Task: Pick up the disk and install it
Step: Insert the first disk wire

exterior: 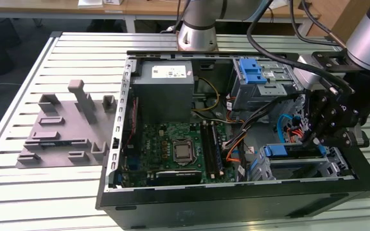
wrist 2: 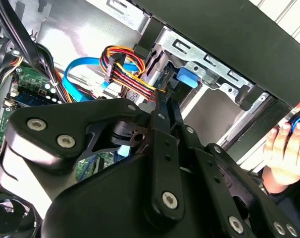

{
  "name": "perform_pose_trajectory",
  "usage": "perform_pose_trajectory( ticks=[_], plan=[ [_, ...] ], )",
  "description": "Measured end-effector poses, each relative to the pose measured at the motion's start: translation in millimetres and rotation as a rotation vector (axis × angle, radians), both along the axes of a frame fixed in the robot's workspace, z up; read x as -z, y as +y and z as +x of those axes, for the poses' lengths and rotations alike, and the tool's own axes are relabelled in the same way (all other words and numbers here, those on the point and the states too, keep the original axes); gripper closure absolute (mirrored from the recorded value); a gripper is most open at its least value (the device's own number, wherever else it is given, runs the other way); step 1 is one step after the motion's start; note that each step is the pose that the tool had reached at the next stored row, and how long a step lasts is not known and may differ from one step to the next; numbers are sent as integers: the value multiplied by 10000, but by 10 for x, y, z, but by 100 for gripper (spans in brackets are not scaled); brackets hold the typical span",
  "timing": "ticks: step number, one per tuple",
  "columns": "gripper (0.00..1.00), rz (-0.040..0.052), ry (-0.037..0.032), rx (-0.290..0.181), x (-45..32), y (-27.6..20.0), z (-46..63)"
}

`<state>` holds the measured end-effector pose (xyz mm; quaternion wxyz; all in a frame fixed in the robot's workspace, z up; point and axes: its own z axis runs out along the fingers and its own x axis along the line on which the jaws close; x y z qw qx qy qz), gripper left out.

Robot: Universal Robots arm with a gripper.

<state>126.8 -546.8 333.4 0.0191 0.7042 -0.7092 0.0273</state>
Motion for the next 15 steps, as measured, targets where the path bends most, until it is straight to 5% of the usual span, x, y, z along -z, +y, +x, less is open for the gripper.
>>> perform_pose_trajectory(
  ticks=[15],
  plan=[
    [84,75,8,37,-13,1,-1]
  ],
)
